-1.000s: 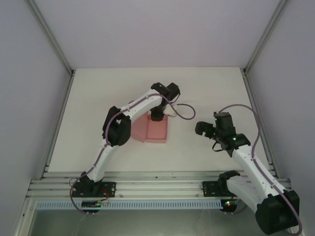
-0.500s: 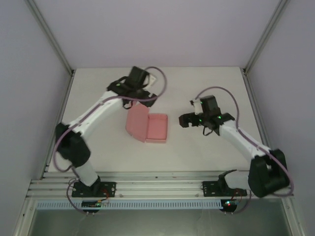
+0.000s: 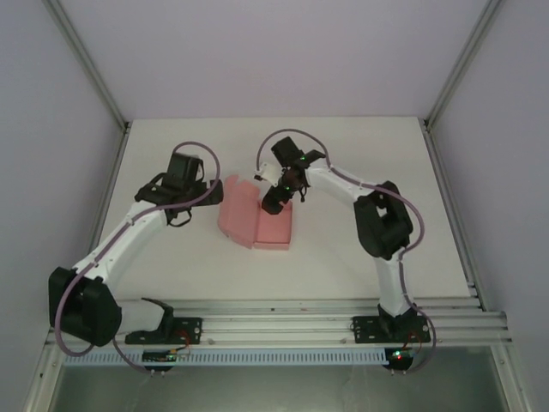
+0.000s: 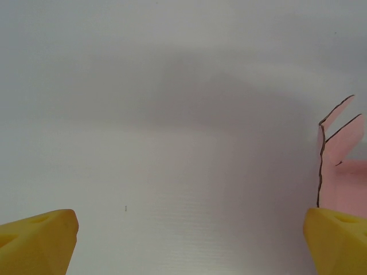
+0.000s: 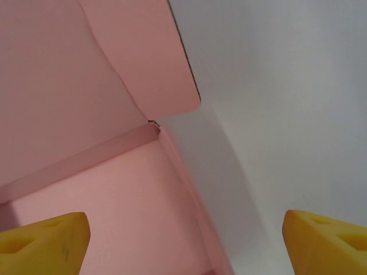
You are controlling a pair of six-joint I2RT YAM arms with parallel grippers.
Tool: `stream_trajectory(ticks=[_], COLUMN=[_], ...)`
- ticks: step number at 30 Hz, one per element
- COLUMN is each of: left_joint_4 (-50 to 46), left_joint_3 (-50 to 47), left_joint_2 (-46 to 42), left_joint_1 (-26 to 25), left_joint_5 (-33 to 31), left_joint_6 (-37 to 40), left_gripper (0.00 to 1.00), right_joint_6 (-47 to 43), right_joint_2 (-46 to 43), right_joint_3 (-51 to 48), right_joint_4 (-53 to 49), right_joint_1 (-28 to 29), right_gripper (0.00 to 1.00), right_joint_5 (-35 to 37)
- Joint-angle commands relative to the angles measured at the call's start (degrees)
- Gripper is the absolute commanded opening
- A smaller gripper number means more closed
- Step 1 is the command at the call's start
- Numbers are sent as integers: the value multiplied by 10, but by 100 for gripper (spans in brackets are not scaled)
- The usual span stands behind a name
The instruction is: Assemble paper box
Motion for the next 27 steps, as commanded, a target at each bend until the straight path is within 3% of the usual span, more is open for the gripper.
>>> stream_trajectory(ticks=[1,4,9,12,14,18,22,27], left_joint_4=[19,21,26,34,47,62,68,72], left_joint_3=[-6,-8,-6,-3,-5,-6,-2,9], left_joint_2=[-39,-48,-59,-67,-72,-75,-64,-25], left_joint_1=[5,6,6,6,7,6,6,6], left_joint_5=[2,3,24,40,58,85,93,136], left_joint_6=[-18,-19,-16,-14,-14,-13,-14,-1], left_gripper=[100,99,100,100,100,100,100,100], right_joint_6=[-33,-11,56,117,169,363,611,713], right_joint_2=[33,54,45,11,-23,-96,-118,-129], right_joint_3=[40,55,36,-8,-58,-157,-174,-223], right_joint_4=[-75,-63,-23,14,49,76,-54,-54], right_joint_1=[1,2,-1,1,6,30,67,104], right_gripper=[81,54,18,5,2,1,1,2], right_joint_5=[-3,15,42,96,131,265,395,369])
